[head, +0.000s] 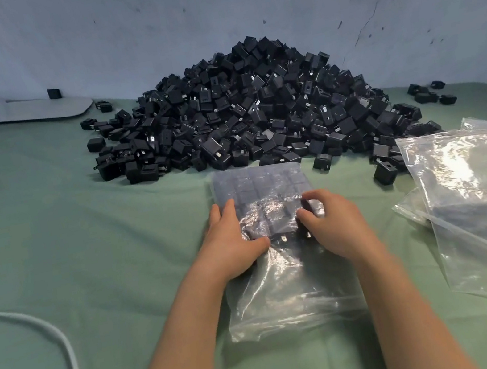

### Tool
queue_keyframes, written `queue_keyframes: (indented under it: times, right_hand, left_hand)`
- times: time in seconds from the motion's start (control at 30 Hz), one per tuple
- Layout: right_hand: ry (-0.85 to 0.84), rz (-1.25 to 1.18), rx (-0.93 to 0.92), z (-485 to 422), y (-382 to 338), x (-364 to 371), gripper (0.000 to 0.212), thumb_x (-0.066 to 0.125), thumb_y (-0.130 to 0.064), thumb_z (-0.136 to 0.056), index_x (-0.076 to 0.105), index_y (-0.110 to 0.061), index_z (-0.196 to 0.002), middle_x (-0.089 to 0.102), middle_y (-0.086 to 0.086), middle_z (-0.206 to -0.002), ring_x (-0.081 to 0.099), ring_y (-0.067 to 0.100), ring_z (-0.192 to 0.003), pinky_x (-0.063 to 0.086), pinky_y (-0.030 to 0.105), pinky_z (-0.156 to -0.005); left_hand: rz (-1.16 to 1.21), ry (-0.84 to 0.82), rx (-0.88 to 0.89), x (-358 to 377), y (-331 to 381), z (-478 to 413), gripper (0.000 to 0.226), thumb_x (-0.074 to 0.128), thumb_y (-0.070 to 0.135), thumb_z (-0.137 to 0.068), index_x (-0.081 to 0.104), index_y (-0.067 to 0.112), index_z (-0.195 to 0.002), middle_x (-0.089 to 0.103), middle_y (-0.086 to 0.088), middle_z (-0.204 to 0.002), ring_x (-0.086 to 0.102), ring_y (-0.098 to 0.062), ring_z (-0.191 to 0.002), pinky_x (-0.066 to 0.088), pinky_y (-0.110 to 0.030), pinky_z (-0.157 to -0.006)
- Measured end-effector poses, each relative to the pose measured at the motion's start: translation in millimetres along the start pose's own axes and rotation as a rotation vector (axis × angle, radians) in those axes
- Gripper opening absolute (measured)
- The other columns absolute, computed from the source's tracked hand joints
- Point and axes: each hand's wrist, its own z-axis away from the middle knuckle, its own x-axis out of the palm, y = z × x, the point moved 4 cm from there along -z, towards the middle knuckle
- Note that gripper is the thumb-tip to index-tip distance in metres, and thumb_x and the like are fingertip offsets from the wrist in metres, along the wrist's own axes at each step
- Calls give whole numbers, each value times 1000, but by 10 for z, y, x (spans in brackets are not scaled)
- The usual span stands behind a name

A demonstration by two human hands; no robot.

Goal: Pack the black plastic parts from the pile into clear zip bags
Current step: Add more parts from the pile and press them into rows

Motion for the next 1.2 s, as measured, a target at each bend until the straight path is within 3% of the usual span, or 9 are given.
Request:
queue_keyframes:
  times: [0.33, 0.6, 0.77, 0.87, 0.97, 1.2]
  right_hand:
    - [87, -43, -5, 50, 22, 77, 35, 53, -31, -95, 55, -21, -128, 55, -1, -130, 51, 17, -117, 34, 23, -83]
    - [86, -45, -6, 41, 34, 79, 36, 54, -31, -94, 55, -21, -128, 55, -1, -131, 50, 18, -118, 33, 24, -84]
    - [73, -65, -2, 37, 52, 77, 36, 54, -32, -94, 56, -22, -129, 55, -1, -131, 50, 18, -119, 33, 24, -86]
    - [73, -75, 1, 39, 61, 74, 35, 54, -31, -94, 56, -22, -128, 55, -1, -131, 49, 17, -119, 32, 23, -86]
    - [69, -83, 5, 42, 62, 74, 35, 54, -31, -94, 56, -23, -128, 55, -1, -131, 49, 17, -119, 33, 23, -86]
    - [79, -87, 9, 42, 65, 75, 34, 55, -31, -94, 57, -23, -127, 56, -1, -131, 50, 18, -119, 33, 24, -86]
  left_hand:
    - [11, 90, 21, 12, 36, -6, 97, 69, 32, -82, 4, 17, -152, 7, -2, -159, 15, -19, -145, 20, -37, -117]
    - [59, 83, 27, -1, 37, 28, 97, 69, 32, -83, 3, 17, -152, 5, 0, -160, 12, -17, -146, 18, -36, -117]
    - [231, 110, -27, -131, -60, 35, 69, 61, 23, -87, 26, 17, -146, 36, -2, -147, 43, -19, -128, 33, -32, -107]
    - [258, 98, -37, -183, -136, 68, 57, 55, 9, -87, 36, 14, -141, 48, 4, -132, 48, -12, -118, 37, -29, -102]
    - [257, 84, -22, -186, -154, 81, 58, 55, 4, -87, 38, 13, -142, 49, -5, -139, 48, -20, -125, 36, -39, -109]
    - [196, 100, 7, -182, -148, 67, 64, 62, 13, -89, 32, 15, -145, 46, -7, -141, 49, -22, -123, 38, -39, -108]
